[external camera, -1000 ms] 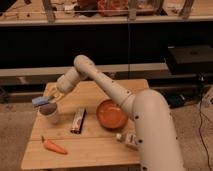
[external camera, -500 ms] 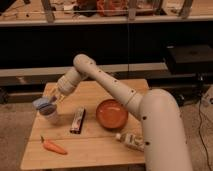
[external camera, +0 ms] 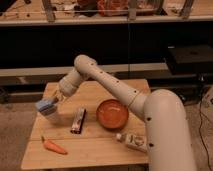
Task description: Place the white sponge in the ceramic cup
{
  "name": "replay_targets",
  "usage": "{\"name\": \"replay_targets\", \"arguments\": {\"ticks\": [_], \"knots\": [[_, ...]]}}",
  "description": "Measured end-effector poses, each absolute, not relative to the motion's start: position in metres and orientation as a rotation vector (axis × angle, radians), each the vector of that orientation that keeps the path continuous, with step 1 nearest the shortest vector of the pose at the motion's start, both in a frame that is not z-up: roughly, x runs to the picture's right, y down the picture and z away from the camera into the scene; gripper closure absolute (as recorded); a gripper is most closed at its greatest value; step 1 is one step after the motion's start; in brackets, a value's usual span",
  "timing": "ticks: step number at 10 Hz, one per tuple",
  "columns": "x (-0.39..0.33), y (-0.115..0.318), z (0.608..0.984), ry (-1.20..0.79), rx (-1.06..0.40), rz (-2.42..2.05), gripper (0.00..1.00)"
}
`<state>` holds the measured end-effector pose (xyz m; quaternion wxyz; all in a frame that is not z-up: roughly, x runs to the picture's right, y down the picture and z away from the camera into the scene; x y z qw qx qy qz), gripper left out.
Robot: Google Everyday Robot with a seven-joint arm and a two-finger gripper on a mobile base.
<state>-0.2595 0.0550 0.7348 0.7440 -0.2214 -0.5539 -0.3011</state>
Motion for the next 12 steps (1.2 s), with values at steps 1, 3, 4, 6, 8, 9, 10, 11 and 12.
{"name": "replay_targets", "arguments": {"ticks": [1,3,4,6,8,9,10,11,12], "knots": [[-0.258,0.057,0.736,-1.211,-0.492,-0.667,0.85],[-0.255,0.059,0.738,-1.198,-0.500,-0.680,0.65],[-0.254,0.060,0.740,-1.176,-0.500,-0.686,0.55],[-0.252,0.059,0.742,-1.149,-0.487,-0.670,0.34],[-0.254,0.060,0.743,-1.143,-0.477,-0.664,0.21],[-0.252,0.058,0.744,-1.135,-0.468,-0.650,0.20],[-0.250,0.057,0.746,-1.127,-0.465,-0.633,0.20],[-0.251,0.057,0.747,-1.119,-0.464,-0.619,0.20],[-0.252,0.057,0.747,-1.116,-0.464,-0.610,0.20]]}}
